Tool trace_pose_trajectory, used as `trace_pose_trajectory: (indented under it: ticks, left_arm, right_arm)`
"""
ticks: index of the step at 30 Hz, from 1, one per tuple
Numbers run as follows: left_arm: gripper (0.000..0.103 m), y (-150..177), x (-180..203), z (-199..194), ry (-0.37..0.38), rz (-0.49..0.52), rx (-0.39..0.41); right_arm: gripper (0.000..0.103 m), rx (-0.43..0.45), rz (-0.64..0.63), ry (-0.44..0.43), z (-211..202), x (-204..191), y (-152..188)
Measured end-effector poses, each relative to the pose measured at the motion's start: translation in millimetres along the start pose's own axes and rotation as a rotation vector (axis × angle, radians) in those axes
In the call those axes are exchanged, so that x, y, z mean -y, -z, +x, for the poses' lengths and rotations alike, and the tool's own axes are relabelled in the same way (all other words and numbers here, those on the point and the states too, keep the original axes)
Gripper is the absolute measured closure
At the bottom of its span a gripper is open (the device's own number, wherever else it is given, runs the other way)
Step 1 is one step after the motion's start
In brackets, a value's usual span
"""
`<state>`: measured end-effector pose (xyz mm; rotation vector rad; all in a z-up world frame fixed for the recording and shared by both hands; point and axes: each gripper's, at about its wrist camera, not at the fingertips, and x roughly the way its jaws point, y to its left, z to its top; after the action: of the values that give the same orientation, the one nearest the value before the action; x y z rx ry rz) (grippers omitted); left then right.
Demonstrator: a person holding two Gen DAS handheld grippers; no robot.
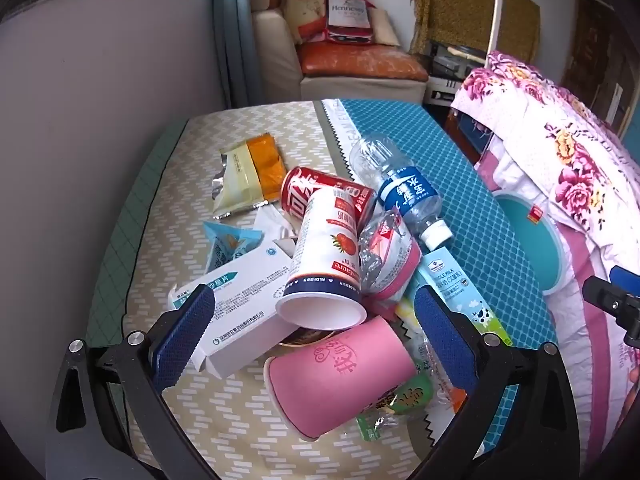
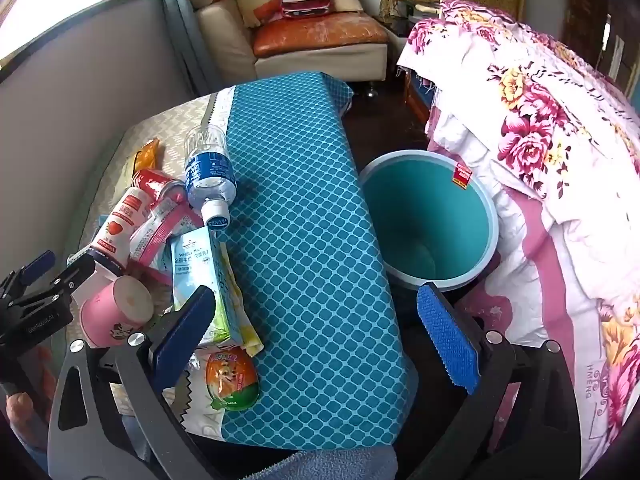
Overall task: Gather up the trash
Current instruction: 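Move both tools toward the trash pile on the table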
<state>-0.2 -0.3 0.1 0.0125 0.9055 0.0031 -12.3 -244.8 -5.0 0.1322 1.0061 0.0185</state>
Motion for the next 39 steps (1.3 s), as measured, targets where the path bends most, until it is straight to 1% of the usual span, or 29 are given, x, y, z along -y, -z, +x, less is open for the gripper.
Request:
trace_pose_trajectory:
  ticks: [3,5,10,11,15,27,39]
  left_arm:
    - [0.003,0.2,-1.2,1.1,0.009,-0.002,-0.008]
    - [0.003,-1.7,-2.0,2.9,0.008,0.002,-0.01]
    - [0.003,-1.2,0.2,-7.8,-0.014,0.02,0.021]
    - [0.003,-0.5,-0.1,-7.8,-0.014,0.02,0.021]
    - [0.003,-1.4,1.0,-10.6,-0.017,0.025,0.016]
    - [0.003,-4.0,3.6,-2.4,-0.003,0.035,-0.01]
    - [0.003,-6.5,7.1,-4.8,0.008,0.046,-0.007]
  right_arm:
    - [0.006,-0.006,-0.005,0.018,1.4,0.6,1.3]
    - [0.006,-0.006,-0.01,0.022,-3.0,-6.8,-3.3]
    - [0.006,0.0,-0.013,0.032,-5.8,-8.5,-7.8]
    - [0.006,0.012,-0.016,0.026,-7.5,-6.1,-3.6]
    - [0.006,0.007,-0.013,0.027,-5.9,-5.0,-3.8]
    - [0.006,0.004,-0.01,0.025,-4.7,-2.9,-6.4]
    - [0.006,-0.004,0.003,0.022,-5.4,-1.2,-13.0]
